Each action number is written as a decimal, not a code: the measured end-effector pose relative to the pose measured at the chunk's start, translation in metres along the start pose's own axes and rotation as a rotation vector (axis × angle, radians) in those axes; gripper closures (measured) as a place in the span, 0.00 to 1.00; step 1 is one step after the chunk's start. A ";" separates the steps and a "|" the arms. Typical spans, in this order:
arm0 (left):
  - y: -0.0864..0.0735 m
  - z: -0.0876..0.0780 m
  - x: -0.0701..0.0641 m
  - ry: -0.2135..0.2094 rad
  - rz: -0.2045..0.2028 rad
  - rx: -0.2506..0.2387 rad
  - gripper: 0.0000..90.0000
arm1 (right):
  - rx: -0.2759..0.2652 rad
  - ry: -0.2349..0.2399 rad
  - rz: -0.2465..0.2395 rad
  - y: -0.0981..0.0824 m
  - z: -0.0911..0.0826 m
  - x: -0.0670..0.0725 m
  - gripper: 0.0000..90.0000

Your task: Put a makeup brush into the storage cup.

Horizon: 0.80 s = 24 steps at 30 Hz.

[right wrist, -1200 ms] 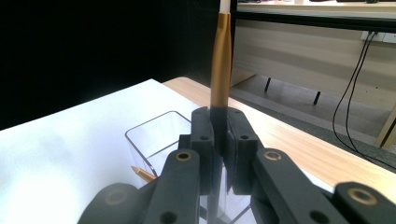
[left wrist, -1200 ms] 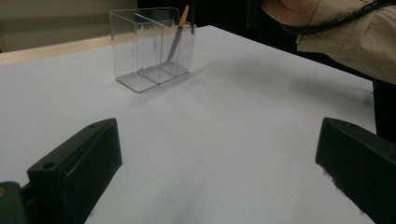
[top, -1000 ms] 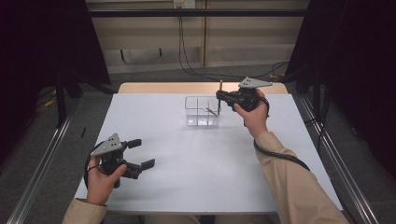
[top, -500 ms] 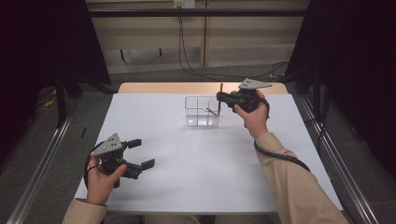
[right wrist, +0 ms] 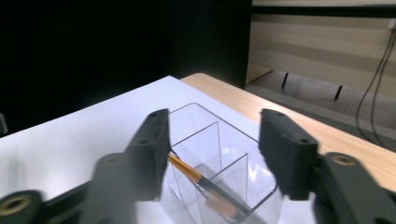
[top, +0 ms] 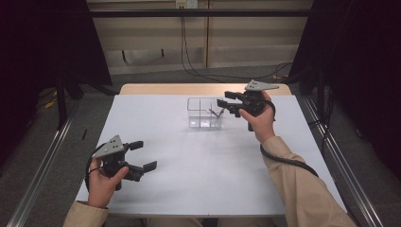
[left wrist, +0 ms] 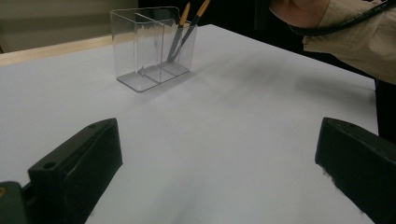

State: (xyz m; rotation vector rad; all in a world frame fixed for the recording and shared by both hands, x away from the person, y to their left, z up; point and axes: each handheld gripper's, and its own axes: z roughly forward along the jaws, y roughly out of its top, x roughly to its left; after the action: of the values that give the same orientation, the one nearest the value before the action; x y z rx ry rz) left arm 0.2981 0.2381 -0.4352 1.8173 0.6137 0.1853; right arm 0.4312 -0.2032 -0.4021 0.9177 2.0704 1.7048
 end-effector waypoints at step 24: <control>0.003 0.003 0.001 0.000 0.007 -0.011 0.01 | -0.042 0.047 -0.027 -0.010 -0.025 0.015 0.17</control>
State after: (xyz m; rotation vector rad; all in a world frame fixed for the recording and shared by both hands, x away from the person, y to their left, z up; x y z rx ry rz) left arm 0.3008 0.2354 -0.4334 1.8089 0.6051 0.1925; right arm 0.4026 -0.2134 -0.4030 0.8408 2.0593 1.7647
